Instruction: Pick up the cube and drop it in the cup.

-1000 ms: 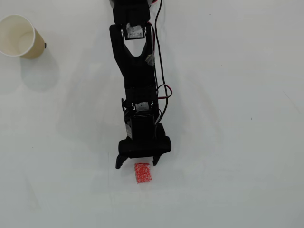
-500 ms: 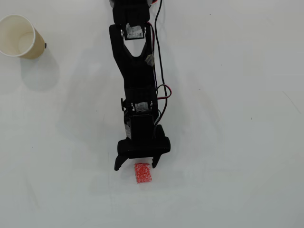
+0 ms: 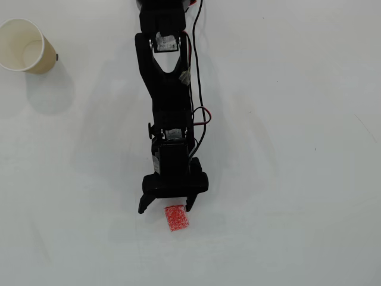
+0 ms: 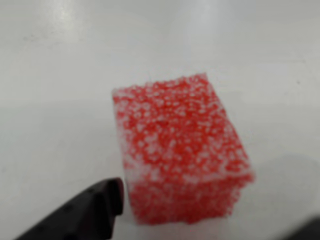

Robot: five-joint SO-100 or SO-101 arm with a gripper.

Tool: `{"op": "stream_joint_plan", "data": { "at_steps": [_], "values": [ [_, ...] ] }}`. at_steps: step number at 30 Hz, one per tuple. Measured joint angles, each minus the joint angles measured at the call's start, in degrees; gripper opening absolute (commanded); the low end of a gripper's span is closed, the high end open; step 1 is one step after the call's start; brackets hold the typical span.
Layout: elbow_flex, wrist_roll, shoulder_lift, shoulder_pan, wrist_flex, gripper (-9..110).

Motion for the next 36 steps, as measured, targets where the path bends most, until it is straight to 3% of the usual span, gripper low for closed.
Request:
{"op": "stream_joint_plan", "data": {
  "at_steps": [36],
  "values": [
    [-4.5,0.0,-4.7,-0.1,-1.4,38]
  ]
}}
